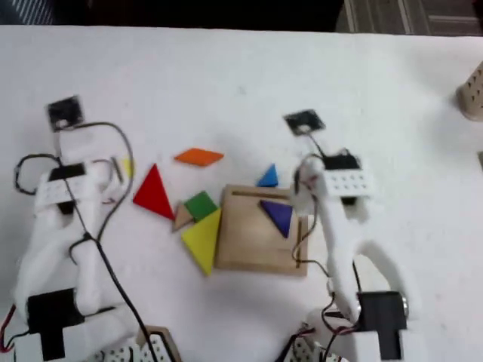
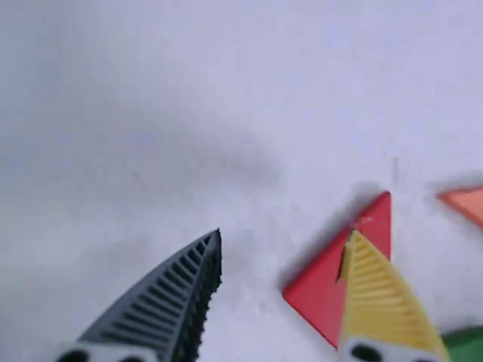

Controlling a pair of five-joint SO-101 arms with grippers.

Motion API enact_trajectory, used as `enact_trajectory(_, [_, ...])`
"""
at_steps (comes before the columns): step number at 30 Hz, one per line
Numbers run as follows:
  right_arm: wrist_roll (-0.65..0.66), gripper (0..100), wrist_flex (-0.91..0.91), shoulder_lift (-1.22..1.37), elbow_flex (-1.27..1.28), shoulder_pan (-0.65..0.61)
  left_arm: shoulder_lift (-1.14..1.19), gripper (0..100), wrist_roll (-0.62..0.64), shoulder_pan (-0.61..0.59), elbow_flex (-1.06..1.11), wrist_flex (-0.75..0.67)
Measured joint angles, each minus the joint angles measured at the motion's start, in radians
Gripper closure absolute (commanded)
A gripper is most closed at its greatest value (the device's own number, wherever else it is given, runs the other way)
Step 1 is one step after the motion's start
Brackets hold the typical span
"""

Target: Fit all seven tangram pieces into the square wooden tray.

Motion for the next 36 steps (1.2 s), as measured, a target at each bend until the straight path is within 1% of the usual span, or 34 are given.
enact_trajectory(1, [0.000,98.8,-0.034,-0.011,0.035,0.032,0.000,87,-0.005,0.026,0.000,0.029])
enact_trajectory(3, [0.000,97.0,-0.084,-0.028,0.091,0.095,-0.003,98,-0.008,0.087,0.000,0.087])
enact_trajectory(4, [0.000,96.9,-0.097,-0.032,0.107,0.130,-0.012,98,-0.008,0.123,0.000,0.107])
enact_trajectory(6, [0.000,96.9,-0.110,-0.032,0.115,0.206,-0.044,95,-0.028,0.203,0.000,0.132])
enact_trajectory(8, [0.000,96.9,-0.117,-0.032,0.120,0.270,-0.083,98,-0.074,0.287,0.000,0.138])
enact_trajectory(10, [0.000,96.8,-0.135,-0.032,0.127,0.308,-0.123,98,-0.120,0.379,0.000,0.129])
enact_trajectory(13, [0.000,96.8,-0.189,-0.032,0.164,0.338,-0.150,98,-0.149,0.529,0.011,0.080])
enact_trajectory(16, [0.000,96.7,-0.210,-0.032,0.173,0.341,-0.153,98,-0.155,0.689,0.031,0.052])
enact_trajectory(18, [0.000,96.7,-0.215,-0.032,0.175,0.341,-0.153,98,-0.129,0.769,0.031,0.043])
enact_trajectory(21, [0.000,96.6,-0.221,-0.032,0.175,0.341,-0.140,98,-0.020,0.796,0.017,0.040])
enact_trajectory(23, [0.000,96.7,-0.235,-0.032,0.175,0.341,-0.087,98,0.025,0.807,-0.015,0.038])
enact_trajectory(31, [0.000,96.5,-0.242,-0.032,0.175,0.342,0.219,98,0.037,0.895,-0.126,0.032])
enact_trajectory(36, [0.000,96.4,-0.242,-0.032,0.175,0.342,0.331,98,0.038,0.945,-0.206,0.032])
